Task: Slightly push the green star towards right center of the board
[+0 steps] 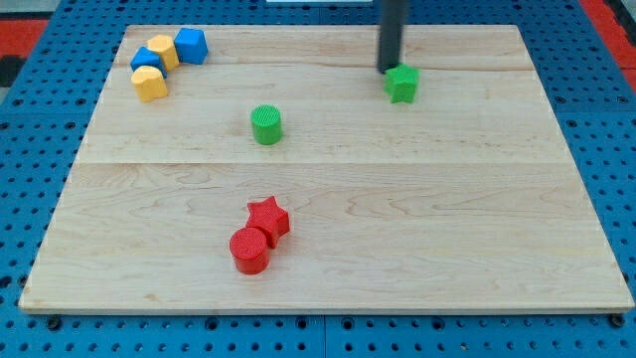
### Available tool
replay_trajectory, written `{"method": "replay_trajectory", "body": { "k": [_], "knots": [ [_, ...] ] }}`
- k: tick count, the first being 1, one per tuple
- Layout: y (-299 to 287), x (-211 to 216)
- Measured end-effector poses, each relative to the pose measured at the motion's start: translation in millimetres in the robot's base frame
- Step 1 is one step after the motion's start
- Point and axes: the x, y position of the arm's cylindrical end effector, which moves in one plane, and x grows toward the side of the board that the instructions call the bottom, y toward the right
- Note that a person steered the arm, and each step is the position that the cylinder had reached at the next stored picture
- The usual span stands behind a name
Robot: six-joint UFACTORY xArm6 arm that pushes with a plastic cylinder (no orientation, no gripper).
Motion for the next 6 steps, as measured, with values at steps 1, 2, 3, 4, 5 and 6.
{"method": "replay_trajectory", "body": {
  "k": [1,2,3,4,5,6],
  "knots": [
    [6.2,-7.7],
    [-26.7,-22.7],
    [-35.3,-1.1],
    [5.4,42.3],
    [21.6,58.5],
    [-13.4,55.0]
  ]
}}
